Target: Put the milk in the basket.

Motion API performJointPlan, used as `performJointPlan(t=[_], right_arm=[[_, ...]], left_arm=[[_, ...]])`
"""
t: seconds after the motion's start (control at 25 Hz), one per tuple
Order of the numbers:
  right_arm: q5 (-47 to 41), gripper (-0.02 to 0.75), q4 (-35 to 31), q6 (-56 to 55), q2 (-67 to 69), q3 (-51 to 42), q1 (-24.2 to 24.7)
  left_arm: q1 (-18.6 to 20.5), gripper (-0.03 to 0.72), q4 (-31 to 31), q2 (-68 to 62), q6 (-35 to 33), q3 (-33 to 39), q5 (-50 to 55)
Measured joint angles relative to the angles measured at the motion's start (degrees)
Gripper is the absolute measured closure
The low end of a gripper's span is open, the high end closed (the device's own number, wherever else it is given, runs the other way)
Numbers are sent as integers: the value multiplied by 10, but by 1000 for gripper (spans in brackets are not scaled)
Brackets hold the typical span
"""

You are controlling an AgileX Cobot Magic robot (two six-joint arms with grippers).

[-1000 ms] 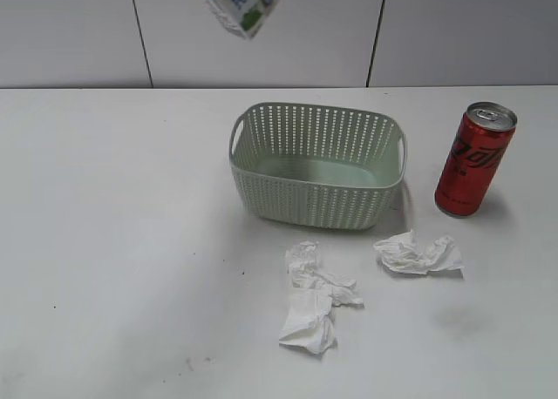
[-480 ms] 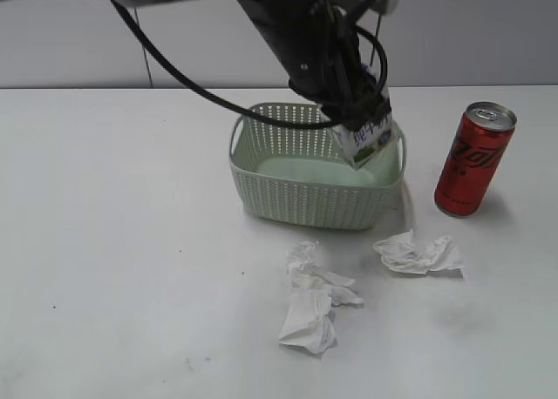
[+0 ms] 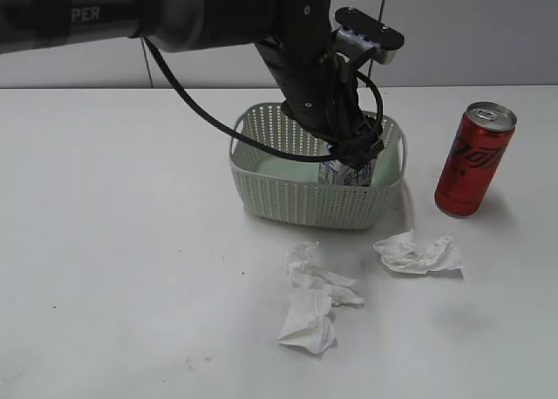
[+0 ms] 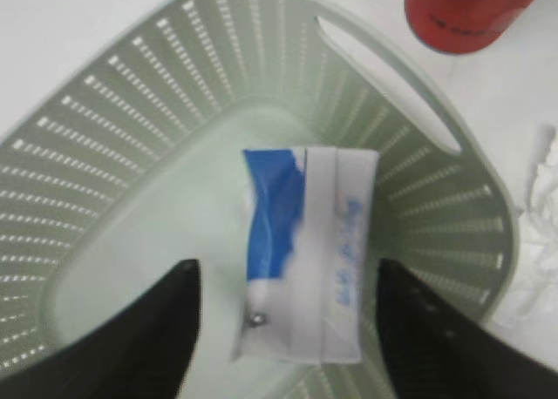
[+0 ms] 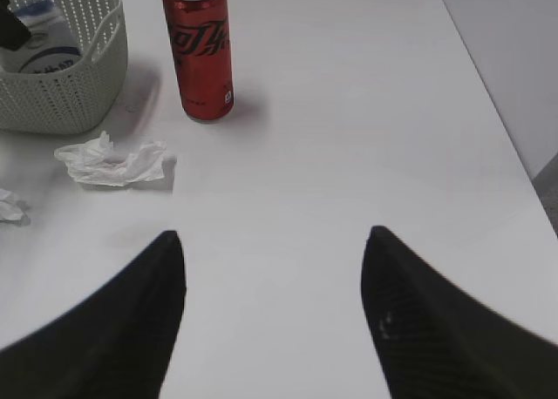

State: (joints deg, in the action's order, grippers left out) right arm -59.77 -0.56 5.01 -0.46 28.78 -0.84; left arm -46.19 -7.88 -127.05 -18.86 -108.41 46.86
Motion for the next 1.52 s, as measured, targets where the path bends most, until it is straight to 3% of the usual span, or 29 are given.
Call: performJointPlan(t=[0.04,0.12,0.4,0.52,0.8,1.0,1.12,1.32,1.52], right_arm=[[0,241,0,0,0,0,0],[0,241,0,0,0,0,0],[0,241,0,0,0,0,0],[0,241,0,0,0,0,0],[0,241,0,0,0,0,0],[0,241,0,0,0,0,0],[0,241,0,0,0,0,0],[0,241,0,0,0,0,0],[0,241,0,0,0,0,0]], left_arm=[[0,107,0,2,0,0,0],[1,44,0,6,0,0,5],[31,34,1,82,0,0,18],[76,38,1,114,5,0,49],[242,62,7,126,44,0,213],[343,91,7,128,76,0,227],[383,100,8,143,82,8,227],[418,106,8,205,83,89,227],[419,107,5,317,83,251,227]])
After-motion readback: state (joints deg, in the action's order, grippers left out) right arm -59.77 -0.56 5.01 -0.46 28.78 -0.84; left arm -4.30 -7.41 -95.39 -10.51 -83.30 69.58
